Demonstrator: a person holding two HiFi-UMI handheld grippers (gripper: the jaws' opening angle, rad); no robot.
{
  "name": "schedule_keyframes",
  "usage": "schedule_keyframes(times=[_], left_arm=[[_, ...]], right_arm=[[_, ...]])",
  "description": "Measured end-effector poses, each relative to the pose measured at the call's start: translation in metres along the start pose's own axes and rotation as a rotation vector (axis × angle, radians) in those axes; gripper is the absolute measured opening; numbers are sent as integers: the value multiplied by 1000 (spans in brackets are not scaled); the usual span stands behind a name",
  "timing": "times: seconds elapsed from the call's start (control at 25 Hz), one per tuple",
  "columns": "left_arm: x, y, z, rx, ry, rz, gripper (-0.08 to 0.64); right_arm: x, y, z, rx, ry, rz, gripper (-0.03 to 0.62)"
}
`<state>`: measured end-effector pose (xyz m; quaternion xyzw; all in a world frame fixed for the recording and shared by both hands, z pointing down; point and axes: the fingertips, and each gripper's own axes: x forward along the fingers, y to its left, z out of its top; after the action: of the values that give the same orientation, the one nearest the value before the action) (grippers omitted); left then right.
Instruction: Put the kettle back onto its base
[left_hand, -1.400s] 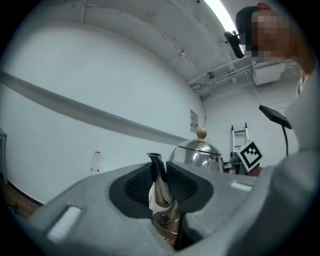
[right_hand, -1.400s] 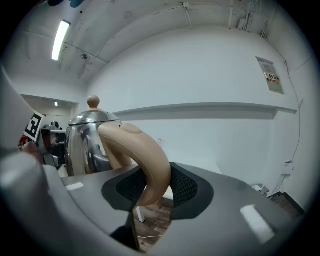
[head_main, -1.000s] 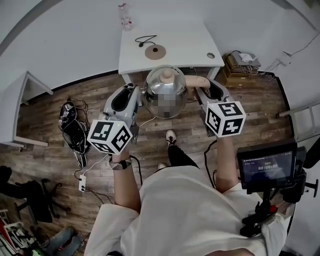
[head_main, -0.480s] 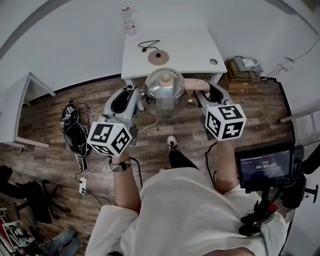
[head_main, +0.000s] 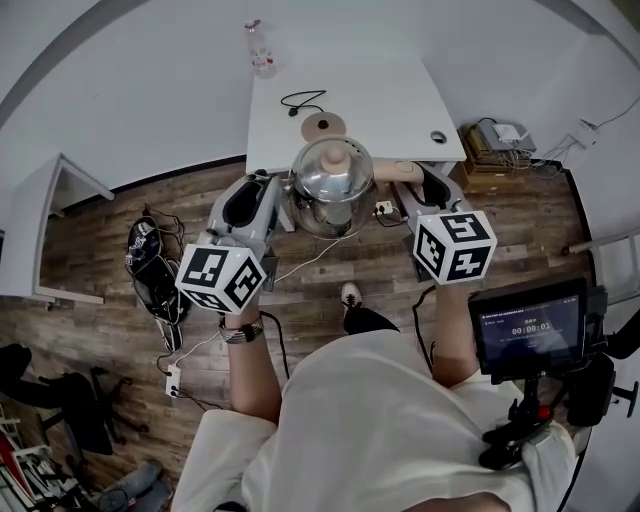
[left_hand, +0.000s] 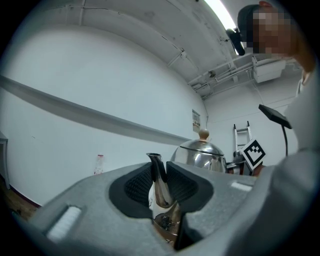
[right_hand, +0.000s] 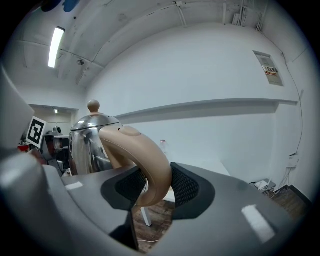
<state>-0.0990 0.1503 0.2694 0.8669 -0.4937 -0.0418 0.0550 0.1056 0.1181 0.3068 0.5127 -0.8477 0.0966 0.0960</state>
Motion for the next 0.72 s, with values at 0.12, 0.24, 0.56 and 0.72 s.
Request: schedule_keyframes(times=[0.12,0.24,0.56,0.72], left_arm=[[20,11,0,1,1,2,89],[44,26,1,-1,1,11,89],[116,58,2,-8,14,33,89],[115,57,-1,-6,8,40,89]], right_arm=[[20,-12,5,5,-2,0,156],[45,-24,13,3,4,10,156],[112,-69,34,-7,21,28,158],[113,-70,32,-5,15,36,160]])
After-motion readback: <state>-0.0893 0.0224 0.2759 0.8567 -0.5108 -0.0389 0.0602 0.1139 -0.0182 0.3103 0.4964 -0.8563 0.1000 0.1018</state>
